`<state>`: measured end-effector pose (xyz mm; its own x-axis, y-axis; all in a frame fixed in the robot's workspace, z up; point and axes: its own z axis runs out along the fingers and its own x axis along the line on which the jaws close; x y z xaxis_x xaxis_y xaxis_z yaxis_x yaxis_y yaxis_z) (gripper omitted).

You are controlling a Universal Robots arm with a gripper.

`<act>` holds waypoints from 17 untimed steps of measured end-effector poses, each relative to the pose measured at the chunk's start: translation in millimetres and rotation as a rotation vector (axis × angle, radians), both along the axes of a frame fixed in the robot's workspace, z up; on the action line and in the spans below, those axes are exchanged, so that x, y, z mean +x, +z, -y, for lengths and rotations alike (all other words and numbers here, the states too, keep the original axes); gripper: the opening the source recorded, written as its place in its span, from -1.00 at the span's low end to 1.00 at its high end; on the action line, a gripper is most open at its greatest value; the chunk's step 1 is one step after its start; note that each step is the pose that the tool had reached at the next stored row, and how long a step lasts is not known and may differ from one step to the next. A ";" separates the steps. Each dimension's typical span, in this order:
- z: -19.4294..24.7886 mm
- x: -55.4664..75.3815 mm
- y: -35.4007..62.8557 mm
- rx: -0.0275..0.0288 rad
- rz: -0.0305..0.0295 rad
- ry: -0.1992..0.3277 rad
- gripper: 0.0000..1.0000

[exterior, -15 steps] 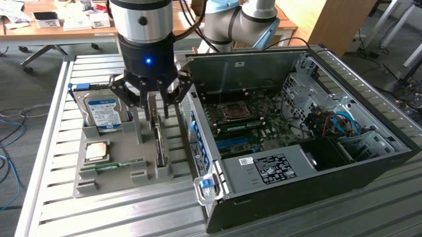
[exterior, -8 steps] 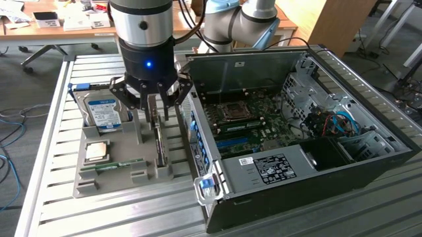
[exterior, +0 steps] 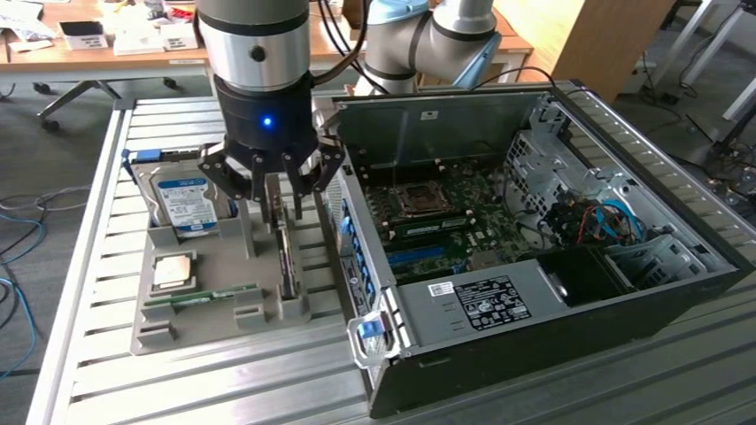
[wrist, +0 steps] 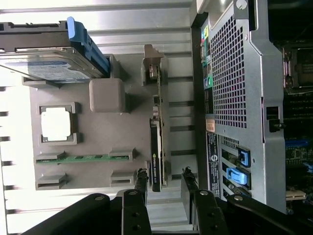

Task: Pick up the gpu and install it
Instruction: 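Pick up the gpu and move the gpu toward the slot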

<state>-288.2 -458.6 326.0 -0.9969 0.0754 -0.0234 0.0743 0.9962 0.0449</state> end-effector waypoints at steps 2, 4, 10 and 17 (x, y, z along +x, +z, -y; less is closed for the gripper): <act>0.0 0.0 -1.3 0.0000 0.0000 0.000 -0.17; 0.0 0.0 -2.7 0.0000 0.0000 0.000 -0.17; 0.0 0.0 -6.8 0.0000 -0.0001 0.000 -0.17; 0.0 0.0 -7.4 -0.0001 -0.0001 0.000 -0.17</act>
<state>-288.3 -458.6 318.7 -0.9969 0.0754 -0.0233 0.0743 0.9962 0.0448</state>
